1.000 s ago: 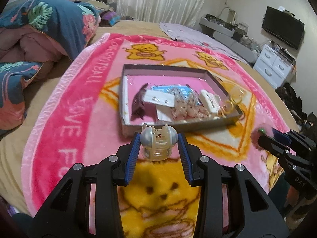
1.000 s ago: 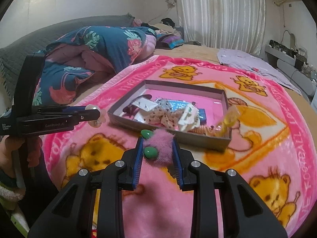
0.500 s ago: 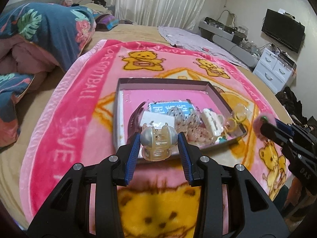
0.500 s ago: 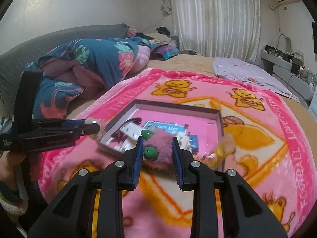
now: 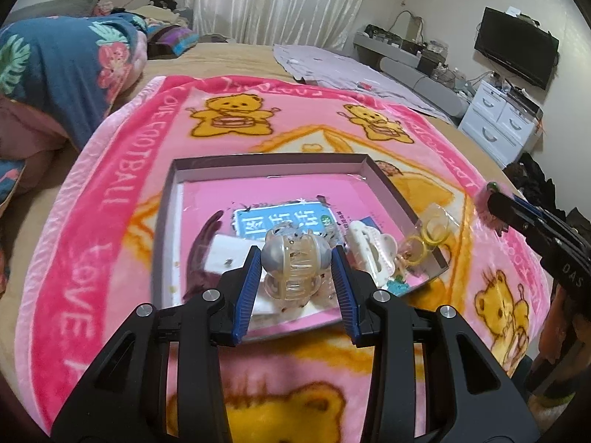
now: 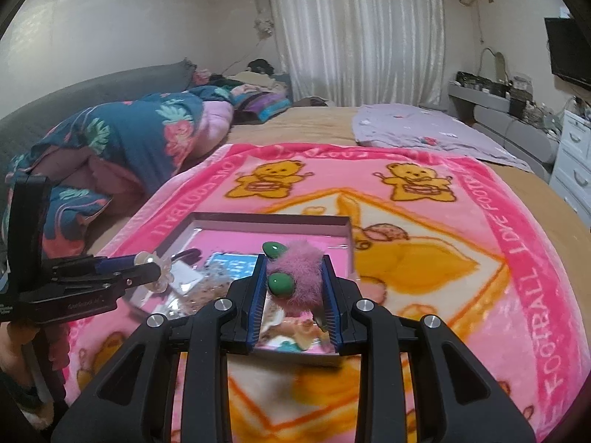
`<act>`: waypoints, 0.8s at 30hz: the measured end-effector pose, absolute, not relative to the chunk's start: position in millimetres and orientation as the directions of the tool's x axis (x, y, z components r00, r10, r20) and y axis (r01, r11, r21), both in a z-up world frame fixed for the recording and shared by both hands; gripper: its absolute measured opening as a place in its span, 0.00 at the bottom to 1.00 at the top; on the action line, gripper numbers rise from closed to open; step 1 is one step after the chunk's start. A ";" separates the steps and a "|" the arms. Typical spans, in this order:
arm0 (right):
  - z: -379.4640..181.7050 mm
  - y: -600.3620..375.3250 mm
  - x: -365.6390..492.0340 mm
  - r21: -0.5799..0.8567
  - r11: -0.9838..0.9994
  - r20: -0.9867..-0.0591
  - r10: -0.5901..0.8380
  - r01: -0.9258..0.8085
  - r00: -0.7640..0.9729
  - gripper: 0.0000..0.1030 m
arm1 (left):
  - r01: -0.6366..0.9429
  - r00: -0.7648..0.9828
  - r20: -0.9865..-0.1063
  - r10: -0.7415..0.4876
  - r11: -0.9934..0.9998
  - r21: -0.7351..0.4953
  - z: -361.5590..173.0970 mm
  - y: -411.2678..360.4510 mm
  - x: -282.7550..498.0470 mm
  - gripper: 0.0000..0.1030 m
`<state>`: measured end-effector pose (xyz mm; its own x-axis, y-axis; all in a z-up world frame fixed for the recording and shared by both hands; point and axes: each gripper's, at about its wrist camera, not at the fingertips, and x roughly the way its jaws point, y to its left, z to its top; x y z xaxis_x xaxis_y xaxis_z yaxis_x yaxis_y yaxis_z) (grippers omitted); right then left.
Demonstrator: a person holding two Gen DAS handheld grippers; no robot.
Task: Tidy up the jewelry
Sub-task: 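Carry the pearly clip and pom-pom tie into the box and open both tools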
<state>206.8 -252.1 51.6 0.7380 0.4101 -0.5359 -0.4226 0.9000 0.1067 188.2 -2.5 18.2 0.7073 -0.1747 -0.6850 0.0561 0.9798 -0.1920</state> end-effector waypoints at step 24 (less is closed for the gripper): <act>-2.8 -228.1 247.0 0.139 0.902 -0.652 0.393 -0.408 0.648 0.26 | 0.057 0.637 -0.751 -0.173 0.982 -0.177 -23.1 -17.2 228.7 0.30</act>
<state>247.0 -228.1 -2.8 0.6479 0.3931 -0.6524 -0.4078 0.9025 0.1388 228.7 -17.2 -23.1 0.6374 -0.1729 -0.7508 0.0574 0.9824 -0.1775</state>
